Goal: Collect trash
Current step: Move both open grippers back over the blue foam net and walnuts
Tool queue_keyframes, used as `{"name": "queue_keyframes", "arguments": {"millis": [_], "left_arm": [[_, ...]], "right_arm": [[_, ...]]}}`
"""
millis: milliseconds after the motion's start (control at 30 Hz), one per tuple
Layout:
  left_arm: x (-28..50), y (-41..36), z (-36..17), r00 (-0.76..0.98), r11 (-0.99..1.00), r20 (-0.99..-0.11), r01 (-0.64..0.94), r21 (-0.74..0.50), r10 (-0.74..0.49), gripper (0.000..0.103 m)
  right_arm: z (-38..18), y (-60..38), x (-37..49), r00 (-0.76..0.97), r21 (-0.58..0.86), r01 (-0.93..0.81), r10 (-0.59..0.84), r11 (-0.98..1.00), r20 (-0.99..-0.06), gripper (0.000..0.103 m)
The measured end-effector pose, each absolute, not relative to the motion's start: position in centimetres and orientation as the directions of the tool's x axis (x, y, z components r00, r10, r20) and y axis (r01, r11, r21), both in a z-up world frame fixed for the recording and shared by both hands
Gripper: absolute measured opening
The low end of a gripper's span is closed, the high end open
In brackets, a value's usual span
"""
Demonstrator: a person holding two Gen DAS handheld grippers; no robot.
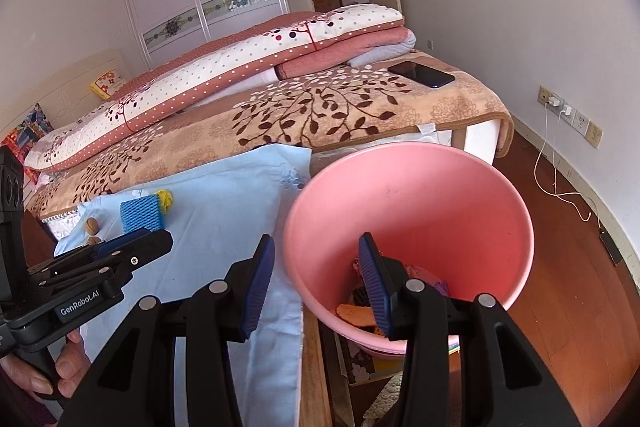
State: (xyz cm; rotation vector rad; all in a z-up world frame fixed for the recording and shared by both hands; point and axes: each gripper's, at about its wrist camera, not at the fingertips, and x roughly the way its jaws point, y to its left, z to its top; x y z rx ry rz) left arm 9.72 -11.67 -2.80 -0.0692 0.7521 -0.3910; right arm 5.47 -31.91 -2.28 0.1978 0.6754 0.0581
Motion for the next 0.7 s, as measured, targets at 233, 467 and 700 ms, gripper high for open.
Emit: {"name": "queue_keyframes", "arguments": {"millis": [233, 467, 700], "left_arm": [[11.2, -4.5, -2.2, 0.713, 0.961, -0.645, 0.226, -0.162, -0.276, 0.037], [14.1, 1.7, -3.3, 0.706, 0.972, -0.67, 0.135, -0.191, -0.23, 0.037], [16.9, 4.1, -6.2, 0.68, 0.966, -0.697, 0.07, -0.248, -0.228, 0.037]], "right_arm": [[-2.2, -27.7, 6.0, 0.755, 0.173, -0.065, 0.162, 0.983, -0.635, 0.043], [-2.4, -24.3, 6.8, 0.73, 0.126, -0.122, 0.175, 0.985, -0.661, 0.043], [-3.1, -21.8, 8.1, 0.698, 0.118, -0.163, 0.2, 0.979, -0.687, 0.044]]}}
